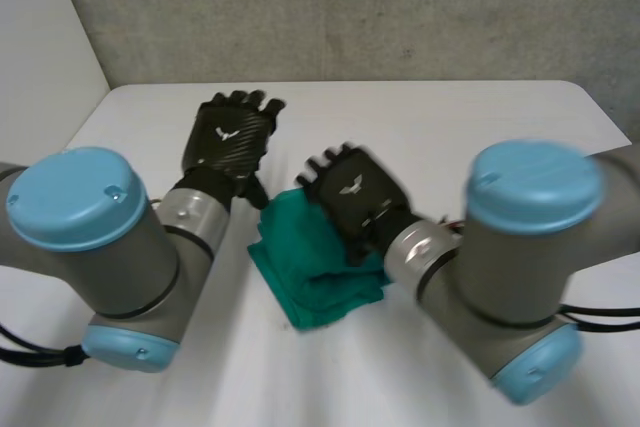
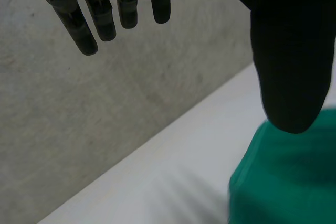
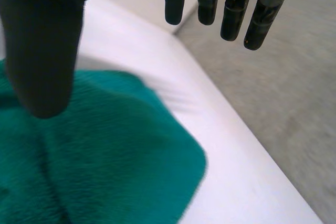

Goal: Fold the towel.

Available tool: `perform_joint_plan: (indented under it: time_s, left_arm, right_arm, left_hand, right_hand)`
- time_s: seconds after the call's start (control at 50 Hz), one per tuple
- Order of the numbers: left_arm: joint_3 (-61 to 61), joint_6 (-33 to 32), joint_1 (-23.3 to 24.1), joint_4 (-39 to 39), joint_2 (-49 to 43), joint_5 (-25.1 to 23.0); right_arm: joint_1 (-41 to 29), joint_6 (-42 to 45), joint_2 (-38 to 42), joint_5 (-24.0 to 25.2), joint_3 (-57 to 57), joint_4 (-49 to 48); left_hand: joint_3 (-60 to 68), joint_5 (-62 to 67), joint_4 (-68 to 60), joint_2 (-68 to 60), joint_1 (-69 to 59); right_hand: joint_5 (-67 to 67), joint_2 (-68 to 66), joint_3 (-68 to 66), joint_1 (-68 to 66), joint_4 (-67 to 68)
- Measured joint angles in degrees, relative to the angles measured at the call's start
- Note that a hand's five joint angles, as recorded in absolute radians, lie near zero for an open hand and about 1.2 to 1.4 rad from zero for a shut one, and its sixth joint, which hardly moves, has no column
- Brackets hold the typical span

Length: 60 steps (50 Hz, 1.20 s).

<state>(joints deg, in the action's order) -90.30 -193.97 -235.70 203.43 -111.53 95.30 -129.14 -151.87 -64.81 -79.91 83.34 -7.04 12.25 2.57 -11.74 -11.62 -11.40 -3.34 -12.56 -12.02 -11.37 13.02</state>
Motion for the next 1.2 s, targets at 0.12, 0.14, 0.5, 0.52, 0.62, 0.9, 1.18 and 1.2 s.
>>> perform_joint_plan:
  time_s: [0.12,0.14,0.5,0.52,0.62,0.9,1.18,1.2]
  left_arm:
    - [6.65,8.23,4.95,-4.59,-2.68,1.05]
    - [7.93,9.45,5.69,-5.79,-3.70,1.22]
    - [11.45,13.91,7.79,-16.37,-14.70,13.29]
    - [10.13,13.83,7.74,-16.54,-14.60,13.56]
    - [6.08,13.67,7.70,-16.97,-14.10,13.58]
    - [4.48,12.46,7.97,-17.02,-12.67,13.17]
    - [11.70,10.46,4.38,-18.04,2.04,10.23]
    - [12.71,10.58,2.53,-19.19,4.09,9.05]
  right_arm:
    - [6.91,-11.45,-4.74,2.22,0.90,2.86]
    - [7.82,-12.32,-4.91,2.78,0.59,3.62]
    - [11.64,-14.50,15.20,6.08,-20.22,19.95]
    - [11.60,-14.45,16.43,6.12,-21.47,20.72]
    - [11.47,-13.91,21.62,6.26,-26.36,24.01]
    - [11.46,-11.08,22.97,5.60,-28.28,27.33]
    - [13.86,-23.00,1.38,-5.77,-22.67,16.13]
    - [15.04,-24.17,-1.97,-8.78,-21.32,14.60]
  left_hand:
    - [0.00,0.00,0.00,-0.08,0.00]
    - [0.00,0.00,-0.01,-0.10,0.00]
    - [0.10,0.03,-0.17,-0.11,0.00]
    - [0.08,0.02,-0.17,-0.11,0.00]
    - [0.87,-0.49,0.46,-0.11,0.00]
    - [0.76,-0.50,0.33,-0.10,0.00]
    - [0.75,-0.50,0.47,0.00,0.19]
    - [0.75,-0.51,0.47,0.00,0.19]
  right_hand:
    - [0.00,0.00,0.00,0.00,0.00]
    - [0.00,0.00,0.00,0.00,0.00]
    - [0.00,0.00,0.00,0.00,0.00]
    - [0.00,0.00,0.00,0.00,0.00]
    - [0.00,0.00,0.00,0.00,0.00]
    - [0.00,0.00,0.00,0.60,0.00]
    - [0.00,0.00,0.00,0.60,0.00]
    - [0.00,0.00,0.10,0.60,0.00]
